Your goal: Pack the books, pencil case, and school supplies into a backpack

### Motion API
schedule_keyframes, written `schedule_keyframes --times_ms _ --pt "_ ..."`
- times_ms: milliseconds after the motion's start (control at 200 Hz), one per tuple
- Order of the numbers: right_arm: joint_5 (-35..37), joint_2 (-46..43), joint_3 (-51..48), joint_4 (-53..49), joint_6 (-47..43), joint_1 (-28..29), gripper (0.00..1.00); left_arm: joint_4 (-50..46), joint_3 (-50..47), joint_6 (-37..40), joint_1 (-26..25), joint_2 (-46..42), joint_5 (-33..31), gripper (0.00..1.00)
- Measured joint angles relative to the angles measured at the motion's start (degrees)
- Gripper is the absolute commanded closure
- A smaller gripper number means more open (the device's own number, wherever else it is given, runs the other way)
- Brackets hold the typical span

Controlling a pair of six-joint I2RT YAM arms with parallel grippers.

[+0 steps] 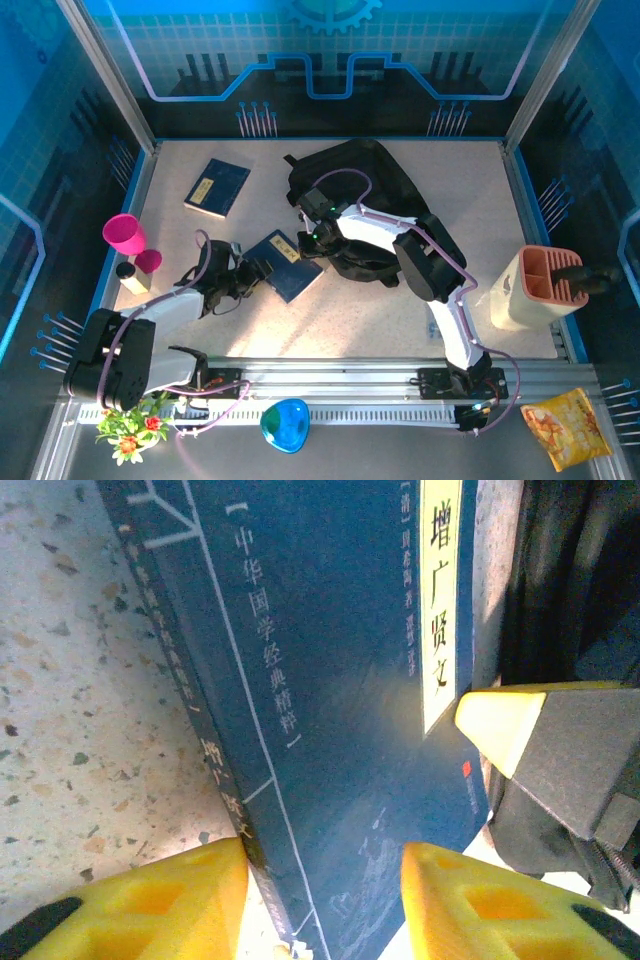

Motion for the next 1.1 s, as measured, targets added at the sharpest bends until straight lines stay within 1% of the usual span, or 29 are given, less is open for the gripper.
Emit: schedule_keyframes --times_ms 185,335,465,540,605,845,1101 --pt "-0.5 0.0 -0.3 1.0 0.9 0.2 0.84 -0.3 0.0 -3.1 -0.3 0.0 -1.0 0.43" --pt "-0.6 0.0 -0.6 1.4 1.2 0.2 0.84 -1.8 0.3 -5.1 -0.3 0.9 -2.1 0.41" --pt "-0.7 0.0 -0.7 1.5 1.4 0.2 0.84 -2.2 0.8 -5.9 -0.3 2.3 -2.3 0.46" --pt "-0.7 0.0 -0.7 1.5 1.5 0.2 0.84 -2.2 1.1 -6.0 -0.2 3.2 -2.0 0.52" --pt "-0.7 0.0 -0.7 1.5 1.4 0.2 0.84 -1.9 1.2 -6.1 -0.1 3.8 -1.8 0.55" --pt "-1.3 -0.1 -1.0 2.0 1.5 0.1 0.84 3.3 1.4 -5.8 -0.3 5.9 0.7 0.56" --pt "-1.4 -0.1 -1.1 2.1 1.6 0.0 0.84 5.6 1.4 -5.6 -0.1 6.5 2.6 0.61"
